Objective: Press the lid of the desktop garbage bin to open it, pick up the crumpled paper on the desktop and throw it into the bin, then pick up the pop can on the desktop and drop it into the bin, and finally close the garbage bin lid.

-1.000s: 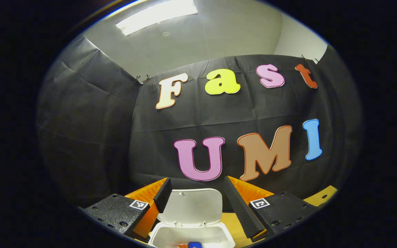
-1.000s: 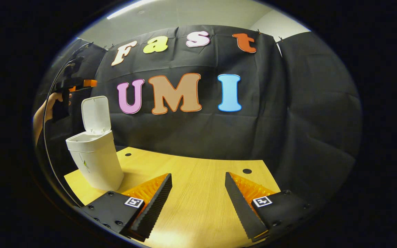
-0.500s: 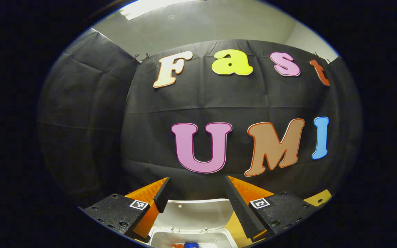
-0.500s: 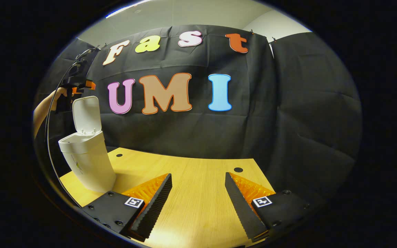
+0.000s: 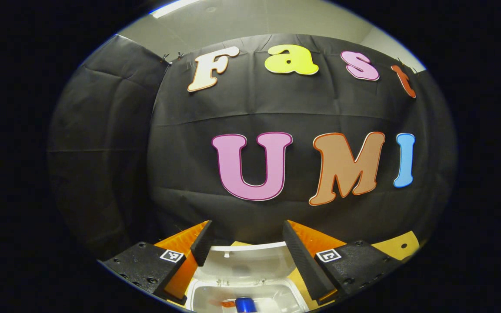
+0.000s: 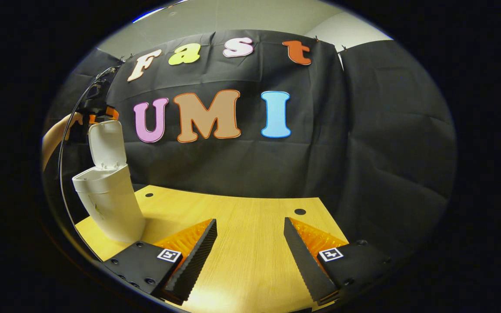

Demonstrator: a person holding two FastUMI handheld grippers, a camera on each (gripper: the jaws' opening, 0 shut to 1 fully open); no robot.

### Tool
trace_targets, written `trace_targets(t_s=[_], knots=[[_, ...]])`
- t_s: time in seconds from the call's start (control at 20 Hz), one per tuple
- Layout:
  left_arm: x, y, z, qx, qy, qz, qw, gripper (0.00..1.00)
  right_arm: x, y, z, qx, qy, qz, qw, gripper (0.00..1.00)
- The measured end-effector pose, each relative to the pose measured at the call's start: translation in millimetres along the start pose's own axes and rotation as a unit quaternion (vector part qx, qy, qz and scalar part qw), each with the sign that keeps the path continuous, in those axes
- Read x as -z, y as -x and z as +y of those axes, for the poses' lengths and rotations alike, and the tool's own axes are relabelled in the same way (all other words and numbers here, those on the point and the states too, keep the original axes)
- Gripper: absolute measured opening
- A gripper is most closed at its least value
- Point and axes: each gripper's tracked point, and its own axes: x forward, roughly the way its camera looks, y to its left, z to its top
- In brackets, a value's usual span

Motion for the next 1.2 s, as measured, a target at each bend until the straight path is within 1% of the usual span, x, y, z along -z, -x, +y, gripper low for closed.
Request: trace_targets(t_s=[0.1, 0.15, 0.2, 0.25, 0.3, 0.35, 0.4, 0.55, 0.6, 0.65, 0.7, 0.75, 0.8, 0.85, 1.1, 1.2], knots=[[4.3, 14.8, -2.1, 0.002, -0.004, -0.002, 1.000, 0.94, -2.2, -0.7, 4.3, -0.006, 0.004, -0.002, 1.000, 0.98], [6.4, 21.7, -2.6, 0.002, -0.007, -0.004, 1.000, 0.96, -3.7, -0.8, 6.4, -0.009, 0.005, -0.003, 1.000, 0.99], [9.0, 28.4, -4.1, 0.004, -0.008, -0.004, 1.000, 0.95, -4.1, -1.1, 7.9, -0.011, 0.007, -0.005, 1.000, 0.99], [12.7, 34.3, -5.6, 0.005, -0.008, -0.004, 1.000, 0.97, -5.1, -0.7, 9.3, -0.013, 0.008, -0.006, 1.000, 0.98], [16.8, 41.0, -7.4, 0.007, -0.007, -0.005, 1.000, 0.94, -4.7, -0.4, 10.7, -0.016, 0.008, -0.006, 1.000, 0.98], [21.2, 49.2, -9.9, 0.008, -0.007, -0.005, 1.000, 0.97, -4.4, -0.4, 13.1, -0.019, 0.007, -0.006, 1.000, 0.99], [26.7, 58.1, -11.8, 0.008, -0.010, -0.005, 1.000, 0.97, -2.9, -0.7, 14.5, -0.021, 0.007, -0.004, 1.000, 0.98], [41.2, 76.0, -13.5, 0.008, -0.012, -0.003, 1.000, 0.92, -0.3, 1.1, 19.4, -0.027, 0.009, -0.001, 1.000, 0.99], [46.7, 81.2, -14.5, 0.008, -0.010, -0.001, 1.000, 0.95, 0.8, 1.0, 20.8, -0.030, 0.010, 0.000, 1.000, 0.99], [51.6, 85.9, -15.4, 0.009, -0.009, 0.001, 1.000, 0.95, 1.8, 1.7, 22.0, -0.031, 0.012, 0.000, 0.999, 0.99], [55.8, 89.8, -16.2, 0.010, -0.006, 0.004, 1.000, 0.95, 2.5, 1.9, 23.1, -0.033, 0.014, 0.002, 0.999, 0.99], [61.9, 94.3, -16.9, 0.011, -0.006, 0.007, 1.000, 0.99, 2.7, 2.5, 24.7, -0.035, 0.015, 0.003, 0.999, 0.99], [66.7, 97.9, -17.5, 0.012, -0.008, 0.010, 1.000, 0.99, 3.7, 3.2, 26.3, -0.036, 0.016, 0.004, 0.999, 0.99], [72.7, 101.7, -17.6, 0.013, -0.008, 0.013, 1.000, 0.96, 3.9, 3.7, 27.8, -0.039, 0.017, 0.004, 0.999, 0.99], [111.8, 118.1, -22.7, 0.019, 0.002, 0.043, 0.999, 0.96, 8.9, 7.1, 34.3, -0.047, 0.024, 0.008, 0.999, 0.99], [130.0, 121.6, -25.4, 0.022, 0.005, 0.058, 0.998, 0.99, 10.9, 8.2, 35.1, -0.048, 0.026, 0.011, 0.998, 0.99]])
